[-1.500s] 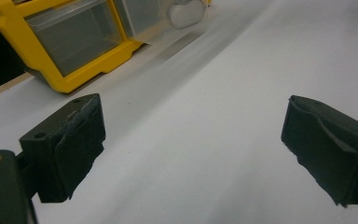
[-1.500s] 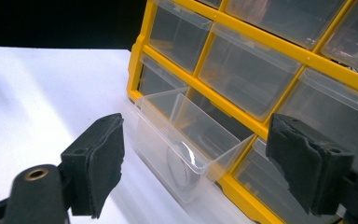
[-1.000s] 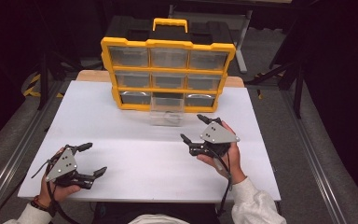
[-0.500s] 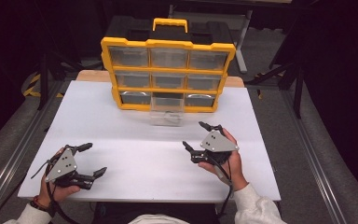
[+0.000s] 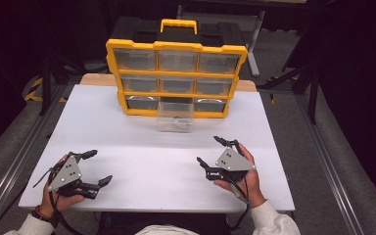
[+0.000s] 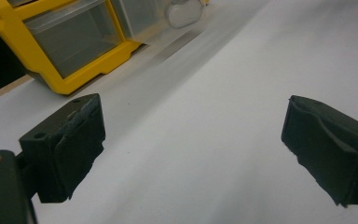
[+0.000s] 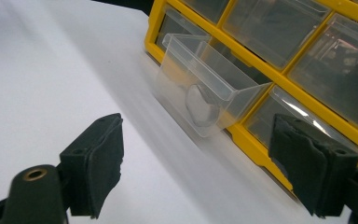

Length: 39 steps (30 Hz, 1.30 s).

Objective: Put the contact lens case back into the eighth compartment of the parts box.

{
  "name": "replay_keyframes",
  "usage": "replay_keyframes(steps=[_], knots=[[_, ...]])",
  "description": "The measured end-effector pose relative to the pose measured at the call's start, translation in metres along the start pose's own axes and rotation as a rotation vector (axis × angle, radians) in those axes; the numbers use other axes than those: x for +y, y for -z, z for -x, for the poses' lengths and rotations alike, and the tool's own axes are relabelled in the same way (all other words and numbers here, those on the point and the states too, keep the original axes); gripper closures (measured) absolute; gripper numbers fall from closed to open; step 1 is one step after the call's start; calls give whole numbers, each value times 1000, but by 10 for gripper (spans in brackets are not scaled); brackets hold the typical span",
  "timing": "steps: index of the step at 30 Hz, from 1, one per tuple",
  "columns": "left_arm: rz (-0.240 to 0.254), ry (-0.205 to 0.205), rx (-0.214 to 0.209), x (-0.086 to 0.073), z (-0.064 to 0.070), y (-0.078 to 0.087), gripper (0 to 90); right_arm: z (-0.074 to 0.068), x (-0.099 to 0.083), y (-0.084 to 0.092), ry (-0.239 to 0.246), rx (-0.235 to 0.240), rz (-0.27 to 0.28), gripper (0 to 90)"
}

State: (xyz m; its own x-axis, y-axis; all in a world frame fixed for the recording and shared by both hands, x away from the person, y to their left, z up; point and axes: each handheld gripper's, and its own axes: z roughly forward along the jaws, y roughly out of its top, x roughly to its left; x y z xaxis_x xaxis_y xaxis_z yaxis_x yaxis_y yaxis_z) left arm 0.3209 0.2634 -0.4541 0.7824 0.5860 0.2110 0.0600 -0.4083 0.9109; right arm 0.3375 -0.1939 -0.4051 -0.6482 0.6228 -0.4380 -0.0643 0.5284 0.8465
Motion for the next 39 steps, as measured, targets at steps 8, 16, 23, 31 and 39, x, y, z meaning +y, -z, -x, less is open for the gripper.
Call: replay_keyframes(steps=[8, 16, 23, 31, 39], knots=[[-1, 1, -6, 0, 0, 0, 71, -2, -13, 8, -8, -18, -6, 174], [1, 6, -5, -1, -1, 0, 64, 0, -30, 15, -39, -53, -37, 152], [-4, 2, -9, -1, -1, -1, 64, -1, -43, 20, -50, -58, -69, 146], [-5, -1, -11, 0, -1, -2, 64, -2, -58, 25, -61, -67, -97, 129], [-3, -1, -11, 0, -3, -3, 63, 2, -74, 34, -105, -76, -114, 122]])
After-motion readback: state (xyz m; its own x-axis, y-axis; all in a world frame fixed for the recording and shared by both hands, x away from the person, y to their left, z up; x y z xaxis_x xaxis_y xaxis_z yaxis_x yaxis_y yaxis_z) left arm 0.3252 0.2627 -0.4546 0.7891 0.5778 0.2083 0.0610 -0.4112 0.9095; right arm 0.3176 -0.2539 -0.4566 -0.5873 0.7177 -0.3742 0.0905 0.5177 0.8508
